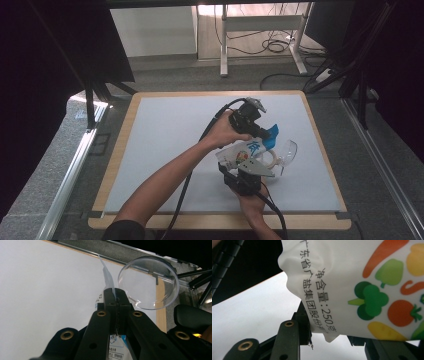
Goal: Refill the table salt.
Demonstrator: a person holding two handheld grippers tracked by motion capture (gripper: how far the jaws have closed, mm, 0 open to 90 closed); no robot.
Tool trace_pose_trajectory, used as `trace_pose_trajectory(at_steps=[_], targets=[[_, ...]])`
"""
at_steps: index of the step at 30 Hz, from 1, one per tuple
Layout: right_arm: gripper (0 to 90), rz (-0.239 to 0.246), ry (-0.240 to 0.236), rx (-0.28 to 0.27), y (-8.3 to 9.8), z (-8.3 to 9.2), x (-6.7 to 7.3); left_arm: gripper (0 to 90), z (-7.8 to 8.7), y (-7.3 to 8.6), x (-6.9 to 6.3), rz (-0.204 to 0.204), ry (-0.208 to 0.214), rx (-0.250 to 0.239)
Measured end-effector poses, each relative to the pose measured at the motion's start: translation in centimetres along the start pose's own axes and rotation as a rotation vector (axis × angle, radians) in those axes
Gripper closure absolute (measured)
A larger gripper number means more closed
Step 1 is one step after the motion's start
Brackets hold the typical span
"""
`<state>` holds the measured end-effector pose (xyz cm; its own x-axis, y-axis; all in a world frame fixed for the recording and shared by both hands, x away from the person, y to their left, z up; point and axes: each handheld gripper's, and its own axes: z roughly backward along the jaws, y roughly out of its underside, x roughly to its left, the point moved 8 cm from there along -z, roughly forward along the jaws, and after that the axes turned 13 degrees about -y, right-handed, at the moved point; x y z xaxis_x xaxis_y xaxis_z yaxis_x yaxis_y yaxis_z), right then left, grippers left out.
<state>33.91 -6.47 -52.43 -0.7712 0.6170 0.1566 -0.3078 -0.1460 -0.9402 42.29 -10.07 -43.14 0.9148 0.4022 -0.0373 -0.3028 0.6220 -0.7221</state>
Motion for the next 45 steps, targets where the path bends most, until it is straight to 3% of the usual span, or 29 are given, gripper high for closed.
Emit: trace_pose_trajectory(at_steps=[29, 45], targets=[[61.9, 0.030, 0.016, 0.009, -0.16, -0.23, 0.07, 90.0, -0.09, 0.24, 0.27, 0.002, 0.003, 0.002], [62.4, 0.034, 0.024, -0.018, -0.62, 0.03, 0.32, 90.0, 0.03, 0.10, 0.08, 0.004, 0.004, -0.002]])
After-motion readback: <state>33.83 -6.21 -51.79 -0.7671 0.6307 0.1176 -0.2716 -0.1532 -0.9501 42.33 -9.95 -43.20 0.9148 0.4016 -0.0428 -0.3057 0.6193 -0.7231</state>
